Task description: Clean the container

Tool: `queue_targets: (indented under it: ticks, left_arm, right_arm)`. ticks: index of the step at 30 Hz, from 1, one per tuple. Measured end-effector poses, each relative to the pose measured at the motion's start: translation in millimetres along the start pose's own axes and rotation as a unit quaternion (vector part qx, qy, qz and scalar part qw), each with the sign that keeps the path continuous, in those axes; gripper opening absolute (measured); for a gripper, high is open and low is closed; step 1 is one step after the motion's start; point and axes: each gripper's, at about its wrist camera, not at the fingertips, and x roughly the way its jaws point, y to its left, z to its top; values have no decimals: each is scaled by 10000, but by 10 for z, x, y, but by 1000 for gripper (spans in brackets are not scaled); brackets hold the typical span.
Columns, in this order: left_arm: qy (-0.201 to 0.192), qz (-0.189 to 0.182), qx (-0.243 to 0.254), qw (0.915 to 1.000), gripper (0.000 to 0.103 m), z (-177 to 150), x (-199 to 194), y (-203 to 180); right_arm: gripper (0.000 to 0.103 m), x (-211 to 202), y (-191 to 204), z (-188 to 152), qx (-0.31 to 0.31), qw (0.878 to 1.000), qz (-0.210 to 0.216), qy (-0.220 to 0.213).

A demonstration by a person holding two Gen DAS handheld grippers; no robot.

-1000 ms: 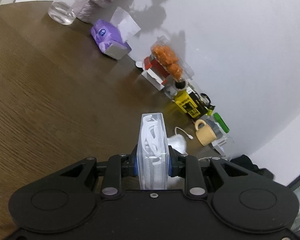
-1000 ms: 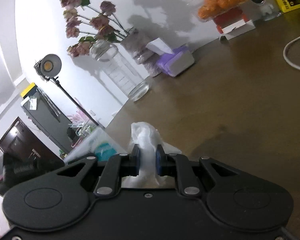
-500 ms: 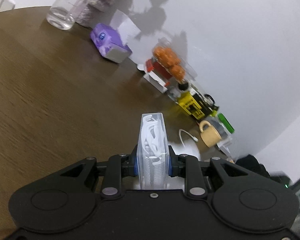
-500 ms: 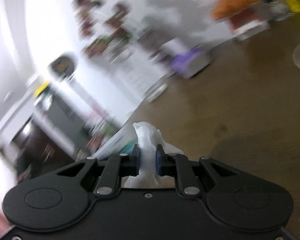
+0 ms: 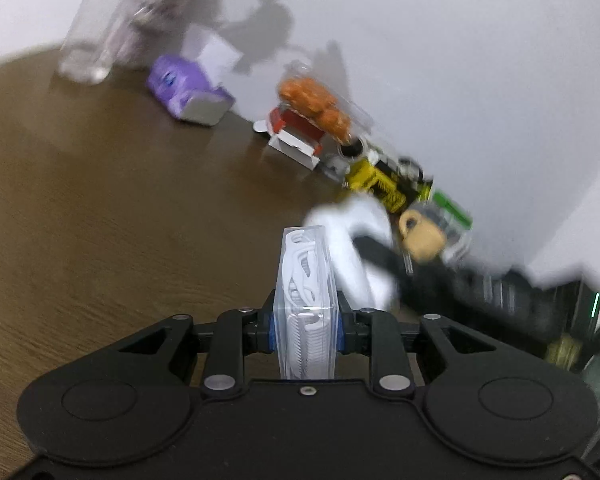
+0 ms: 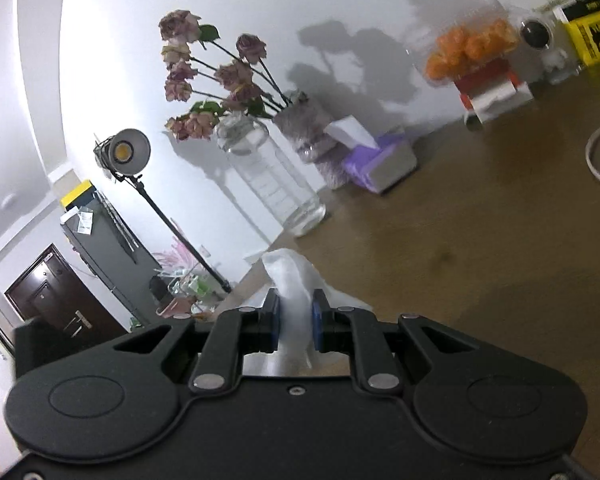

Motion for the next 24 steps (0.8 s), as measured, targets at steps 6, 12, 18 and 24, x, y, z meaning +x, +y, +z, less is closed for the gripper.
queue_targets:
  ticks: [6,12,18,24]
  left_arm:
    - [-99,924,1860,9781,25,-148,75,-414]
    - [-210,1566,3732,9142,25,-437,198,-767]
    - [-271,2039,4783,8538,25,-658,345,-866]
    - [-275,2197,6268,7470,25,-949,427,-941]
  right_arm:
    - [16,123,434,107,-1012,9889,903,615]
    - [16,136,561,256,-2271,9689,-606,767]
    - [16,141,743,193,-2772,9508,-3,1382]
    - [16,338,587,469,-2878,9434,-646,1517]
